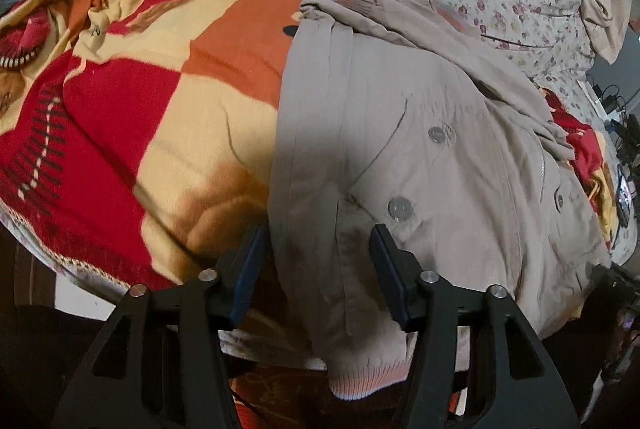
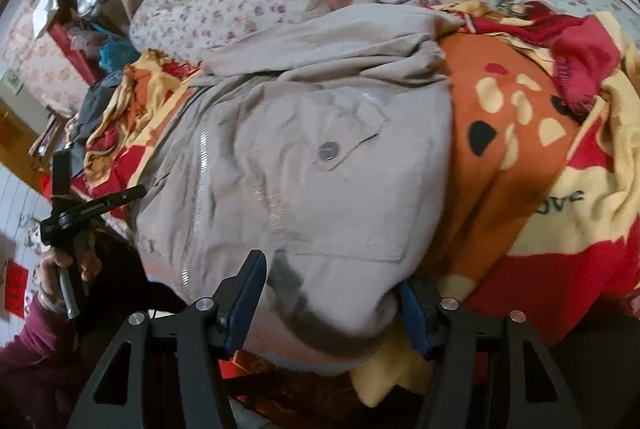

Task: Fold large clothes
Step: 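Grasp the ribbed jacket hem with both grippers, then lift the hem with both grippers and fold it toward the collar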

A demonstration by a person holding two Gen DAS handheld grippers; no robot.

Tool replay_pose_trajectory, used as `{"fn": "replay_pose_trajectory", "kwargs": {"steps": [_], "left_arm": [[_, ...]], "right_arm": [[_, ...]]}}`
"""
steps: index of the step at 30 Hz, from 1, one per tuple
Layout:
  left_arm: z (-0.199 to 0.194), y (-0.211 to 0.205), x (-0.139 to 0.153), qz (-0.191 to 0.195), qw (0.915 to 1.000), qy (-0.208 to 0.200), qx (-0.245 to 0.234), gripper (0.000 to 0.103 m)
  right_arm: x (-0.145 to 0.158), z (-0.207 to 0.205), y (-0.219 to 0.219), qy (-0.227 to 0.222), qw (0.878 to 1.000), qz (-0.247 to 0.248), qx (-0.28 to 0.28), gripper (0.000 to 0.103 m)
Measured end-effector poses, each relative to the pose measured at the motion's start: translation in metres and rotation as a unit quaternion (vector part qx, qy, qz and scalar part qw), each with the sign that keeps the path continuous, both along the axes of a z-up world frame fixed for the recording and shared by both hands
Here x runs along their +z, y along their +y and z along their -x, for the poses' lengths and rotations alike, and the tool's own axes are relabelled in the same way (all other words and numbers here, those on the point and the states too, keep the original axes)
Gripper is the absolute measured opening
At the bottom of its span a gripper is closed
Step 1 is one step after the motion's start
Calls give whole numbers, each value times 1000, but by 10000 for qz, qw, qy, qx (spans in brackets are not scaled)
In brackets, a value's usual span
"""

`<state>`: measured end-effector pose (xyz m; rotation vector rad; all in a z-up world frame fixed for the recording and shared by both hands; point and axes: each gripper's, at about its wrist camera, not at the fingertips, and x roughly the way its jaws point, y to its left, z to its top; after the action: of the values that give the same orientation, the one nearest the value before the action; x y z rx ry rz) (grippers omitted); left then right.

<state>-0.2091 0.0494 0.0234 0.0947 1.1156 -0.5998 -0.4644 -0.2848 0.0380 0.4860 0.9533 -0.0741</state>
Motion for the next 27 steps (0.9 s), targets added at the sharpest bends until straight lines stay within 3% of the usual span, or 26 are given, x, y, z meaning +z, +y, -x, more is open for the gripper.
{"fn": "replay_pose_trajectory", "kwargs": {"steps": [6, 8, 11, 14, 19, 22, 27], "left_arm": [[1, 21, -14, 622, 9951, 766, 75, 59], [3, 23, -20, 673, 9935, 919, 53, 59], [13, 19, -15, 633, 9957, 672, -115, 59], [21, 14, -14, 785, 9933, 769, -370, 59], [22, 9, -21, 760, 9939, 724, -346, 59], [26, 9, -21, 826, 9928, 769, -401, 59], [35, 5, -26, 674, 9927, 744, -674, 59]], "right_arm": [[-6, 6, 4, -86, 9987, -423, 257, 60], [-13, 6, 3, 19, 9989, -404, 239, 60], [-19, 0, 8, 157, 9992, -270, 238, 60], [-16, -4, 12, 67, 9991, -282, 324, 60], [1, -1, 24, -409, 9911, -811, 976, 60], [-2, -5, 28, -163, 9949, -395, 911, 60], [-14, -7, 36, -38, 9935, -541, 1002, 60]]}}
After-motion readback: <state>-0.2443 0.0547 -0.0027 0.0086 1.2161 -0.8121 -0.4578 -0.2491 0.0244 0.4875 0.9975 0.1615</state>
